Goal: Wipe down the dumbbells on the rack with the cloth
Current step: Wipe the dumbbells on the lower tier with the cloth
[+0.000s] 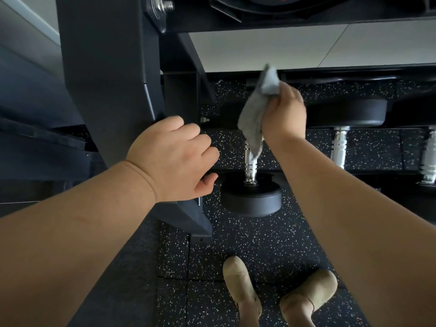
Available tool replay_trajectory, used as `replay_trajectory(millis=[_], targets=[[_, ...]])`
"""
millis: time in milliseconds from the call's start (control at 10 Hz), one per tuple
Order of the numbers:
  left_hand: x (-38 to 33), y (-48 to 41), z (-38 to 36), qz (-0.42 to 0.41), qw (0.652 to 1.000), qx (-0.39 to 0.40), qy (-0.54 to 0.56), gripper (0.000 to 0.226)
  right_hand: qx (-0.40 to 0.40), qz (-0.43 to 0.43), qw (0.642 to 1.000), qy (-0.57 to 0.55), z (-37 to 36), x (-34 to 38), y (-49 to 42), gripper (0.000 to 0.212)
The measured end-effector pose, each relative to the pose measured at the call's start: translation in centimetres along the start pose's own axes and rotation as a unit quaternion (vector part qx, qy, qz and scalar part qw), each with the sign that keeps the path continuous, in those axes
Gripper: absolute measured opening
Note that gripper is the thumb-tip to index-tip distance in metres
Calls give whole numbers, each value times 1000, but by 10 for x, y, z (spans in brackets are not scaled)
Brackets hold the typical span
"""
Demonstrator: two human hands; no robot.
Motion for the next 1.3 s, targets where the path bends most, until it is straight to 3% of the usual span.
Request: replay_trajectory(millis=[100,200,300,400,500,600,700,800,900,1000,1100,1200,1300], targets=[[-1,1,-1,-4,1000,0,-5,37,2,-13,1000,0,-3,18,3,58],[0,1,-1,-4,1000,-1,-7,36,28,209,963,168,-31,64,25,47],[0,2,-2,-7,1000,-2,-10,37,57,318,911,256,-36,55,26,38],[0,2,-2,-7,1000,-2,-14,38,81,290,917,264,-11,30,10,51],[0,3,-3,-6,1000,-7,-16,38,82,153,965,194,-1,5,-11,50],[0,3,-3,-8,1000,-7,-12,38,105,-24,990,96,-2,-16,-27,50],[-1,2,-3,-6,1000,-13,-13,38,117,-56,985,109,-10,-8,-14,52],[0,3,-2,-5,1000,-16,-16,37,112,137,951,255,-11,18,19,70],[0,2,-2,-8,1000,-13,-12,37,107,99,971,189,0,-3,-2,63],[-2,4,-3,-10,1000,-8,-10,38,131,-94,983,-82,2,-28,-17,31],[0,4,-2,-6,1000,-10,-14,37,136,38,942,304,-17,-11,-18,35],[-1,2,-1,-7,1000,-13,-14,35,80,88,963,242,-9,9,19,87],[-1,1,-1,-5,1000,-14,-13,34,84,164,946,269,-10,14,23,99]])
Point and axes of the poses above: each hand's wrist, its own y-axis away from the middle knuckle, its own z-axis out of the back of the hand, x = y × z, the point moved 8 cm from there along -y, towards the middle knuckle, and after that the axes turned 4 degrees about z, right-handed, at the moved point
